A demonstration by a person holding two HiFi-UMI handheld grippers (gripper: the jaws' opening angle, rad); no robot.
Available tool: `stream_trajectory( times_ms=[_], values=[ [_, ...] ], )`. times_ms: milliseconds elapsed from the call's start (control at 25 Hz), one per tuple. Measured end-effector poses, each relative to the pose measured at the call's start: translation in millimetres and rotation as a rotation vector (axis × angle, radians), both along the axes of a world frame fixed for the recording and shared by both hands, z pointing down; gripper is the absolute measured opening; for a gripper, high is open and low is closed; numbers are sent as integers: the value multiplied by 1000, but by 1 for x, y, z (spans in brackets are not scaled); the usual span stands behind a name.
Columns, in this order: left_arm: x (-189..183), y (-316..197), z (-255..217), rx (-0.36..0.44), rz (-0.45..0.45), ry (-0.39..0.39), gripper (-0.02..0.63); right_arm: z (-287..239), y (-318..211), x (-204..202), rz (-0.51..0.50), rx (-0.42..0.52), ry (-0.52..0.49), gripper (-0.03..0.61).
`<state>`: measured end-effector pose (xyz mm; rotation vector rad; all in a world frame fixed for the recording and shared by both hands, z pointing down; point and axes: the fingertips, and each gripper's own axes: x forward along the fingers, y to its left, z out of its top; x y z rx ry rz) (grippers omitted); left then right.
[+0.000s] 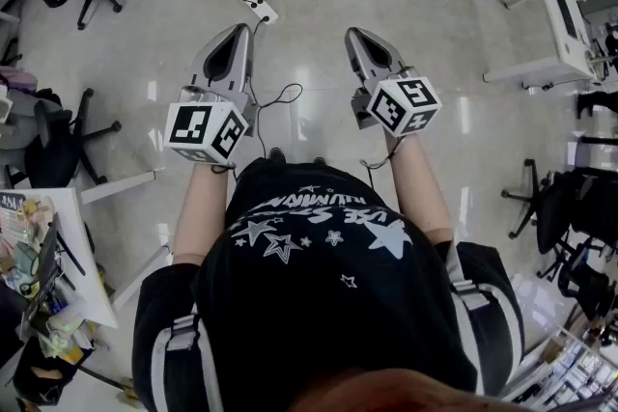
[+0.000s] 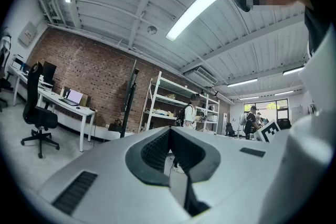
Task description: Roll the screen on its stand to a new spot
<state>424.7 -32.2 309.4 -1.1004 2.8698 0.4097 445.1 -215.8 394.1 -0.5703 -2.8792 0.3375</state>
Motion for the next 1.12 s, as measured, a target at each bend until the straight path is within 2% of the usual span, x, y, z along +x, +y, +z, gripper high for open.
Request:
stream_trajectory(
  times_ms=[280,640,880,1120],
  values=[
    [-47,44,-1,21,7,-1,11,-6,31,-45,46,-2,-11,5],
    [-88,67,11,28,-1,29,11,6,39,-79,85,-15,6,5],
    [-122,58,14,11,-26,26,11,12,26,-125,70,-43,1,5],
    [-170,33,10,-6,-83,26,11,13,5,-192,5,-77,-3,5]
  ],
)
